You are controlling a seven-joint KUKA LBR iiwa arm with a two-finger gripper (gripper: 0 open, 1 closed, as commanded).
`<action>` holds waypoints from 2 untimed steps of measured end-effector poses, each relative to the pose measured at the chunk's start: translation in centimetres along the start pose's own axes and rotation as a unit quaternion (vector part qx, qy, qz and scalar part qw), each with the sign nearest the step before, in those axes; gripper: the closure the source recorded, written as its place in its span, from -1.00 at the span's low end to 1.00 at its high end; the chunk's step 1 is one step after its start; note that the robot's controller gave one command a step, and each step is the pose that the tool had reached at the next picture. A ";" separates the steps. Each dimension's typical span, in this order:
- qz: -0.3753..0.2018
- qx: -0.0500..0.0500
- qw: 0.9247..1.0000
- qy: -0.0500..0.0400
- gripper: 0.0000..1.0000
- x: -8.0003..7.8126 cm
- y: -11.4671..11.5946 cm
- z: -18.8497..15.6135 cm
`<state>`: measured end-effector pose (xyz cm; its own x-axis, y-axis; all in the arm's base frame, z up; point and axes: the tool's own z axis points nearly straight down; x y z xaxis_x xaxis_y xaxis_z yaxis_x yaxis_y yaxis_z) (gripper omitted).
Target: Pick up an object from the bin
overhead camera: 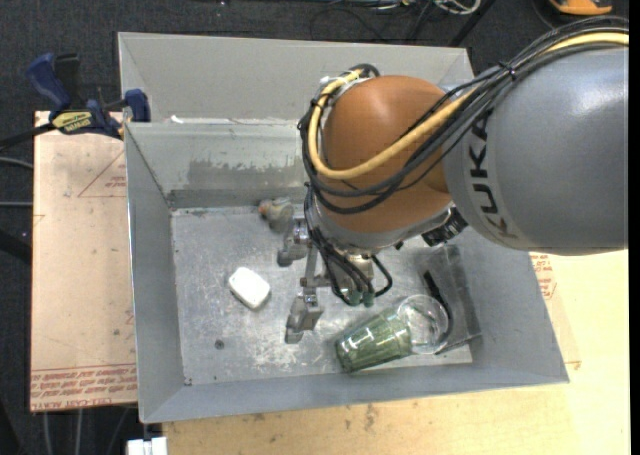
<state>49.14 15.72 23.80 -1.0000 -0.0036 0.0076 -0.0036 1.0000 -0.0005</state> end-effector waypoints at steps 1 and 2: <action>0.002 -0.001 1.000 -0.004 -1.00 -0.2 -0.1 -0.4; 0.013 -0.002 1.000 -0.007 -1.00 -1.5 0.7 5.0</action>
Offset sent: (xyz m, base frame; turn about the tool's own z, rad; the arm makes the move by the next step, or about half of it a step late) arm 0.0344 0.0206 -0.1585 0.0698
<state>50.62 16.43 18.78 -0.9997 0.0222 -0.0069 0.0221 0.9998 0.0031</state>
